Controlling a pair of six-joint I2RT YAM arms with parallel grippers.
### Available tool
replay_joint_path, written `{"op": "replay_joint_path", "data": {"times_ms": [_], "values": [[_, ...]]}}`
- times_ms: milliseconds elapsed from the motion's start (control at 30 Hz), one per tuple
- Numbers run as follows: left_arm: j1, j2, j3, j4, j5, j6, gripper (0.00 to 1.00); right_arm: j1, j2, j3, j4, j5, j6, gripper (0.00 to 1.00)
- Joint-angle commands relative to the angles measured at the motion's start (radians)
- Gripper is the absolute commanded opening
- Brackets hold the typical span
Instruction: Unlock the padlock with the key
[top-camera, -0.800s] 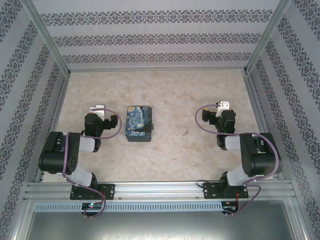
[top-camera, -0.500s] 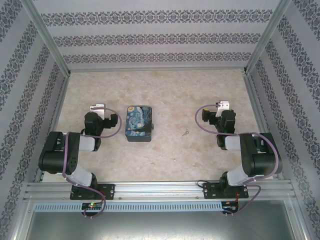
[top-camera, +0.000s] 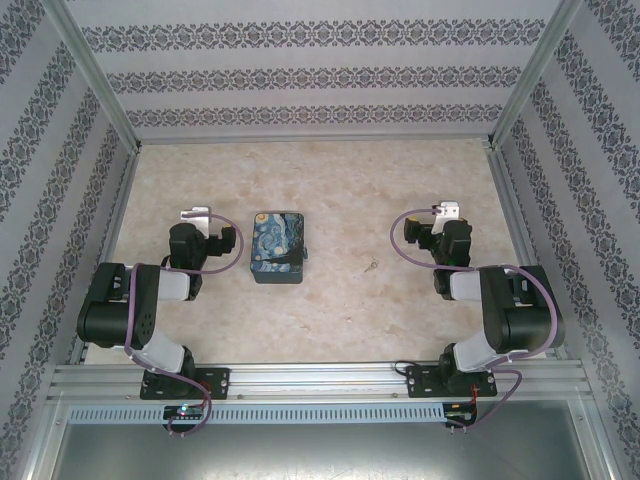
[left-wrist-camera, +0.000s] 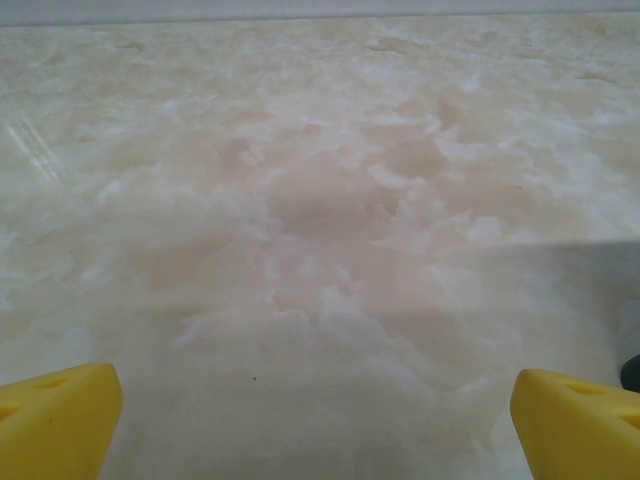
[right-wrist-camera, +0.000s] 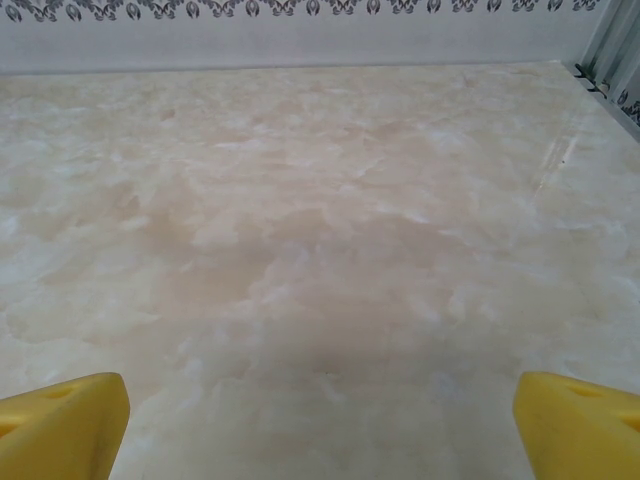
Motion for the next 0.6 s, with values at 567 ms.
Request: {"op": "replay_joint_path", "data": {"times_ms": [567], "values": [[0.016,-0.129,0.159,-0.342,-0.046,-0.022,1.00,-0.010,-0.267,0.198,-0.451,0.036,0.130,0.98]]}}
